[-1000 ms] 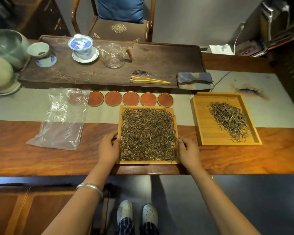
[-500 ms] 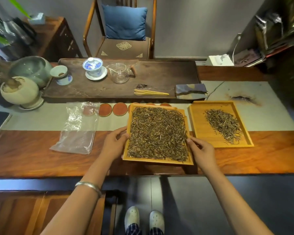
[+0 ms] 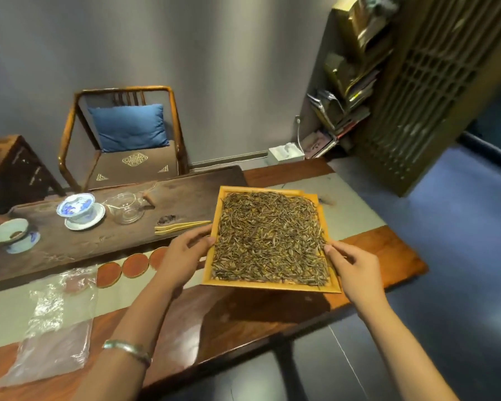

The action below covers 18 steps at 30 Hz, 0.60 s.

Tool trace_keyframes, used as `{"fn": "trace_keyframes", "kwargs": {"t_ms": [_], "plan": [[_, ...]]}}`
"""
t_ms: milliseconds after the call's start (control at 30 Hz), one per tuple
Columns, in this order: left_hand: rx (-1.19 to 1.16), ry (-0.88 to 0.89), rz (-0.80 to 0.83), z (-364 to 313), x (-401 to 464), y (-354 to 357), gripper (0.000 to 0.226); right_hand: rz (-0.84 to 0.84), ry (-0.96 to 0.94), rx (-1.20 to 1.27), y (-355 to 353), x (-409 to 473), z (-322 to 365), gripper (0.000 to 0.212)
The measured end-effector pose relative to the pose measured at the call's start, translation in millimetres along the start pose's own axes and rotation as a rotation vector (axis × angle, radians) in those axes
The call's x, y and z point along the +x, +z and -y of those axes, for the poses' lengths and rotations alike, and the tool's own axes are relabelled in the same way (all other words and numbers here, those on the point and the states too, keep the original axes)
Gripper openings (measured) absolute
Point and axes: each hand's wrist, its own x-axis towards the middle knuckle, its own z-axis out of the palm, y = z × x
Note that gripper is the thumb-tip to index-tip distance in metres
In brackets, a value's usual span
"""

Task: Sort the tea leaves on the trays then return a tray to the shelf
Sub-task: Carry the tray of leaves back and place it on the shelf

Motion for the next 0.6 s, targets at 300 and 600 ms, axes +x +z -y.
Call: {"fn": "trace_keyframes", "kwargs": {"t_ms": [300, 600], "plan": [[0.103, 0.119, 0.479, -55.1, 39.8, 128.5, 0.022, -0.561, 0.151, -0.037, -88.7, -57.6, 0.9, 0.018], [0.249, 0.206, 1.137, -49.5, -24.5, 290.2, 0.024, -1.218, 0.334, -0.096, -157.8, -214.5, 22.3, 0.014]]}}
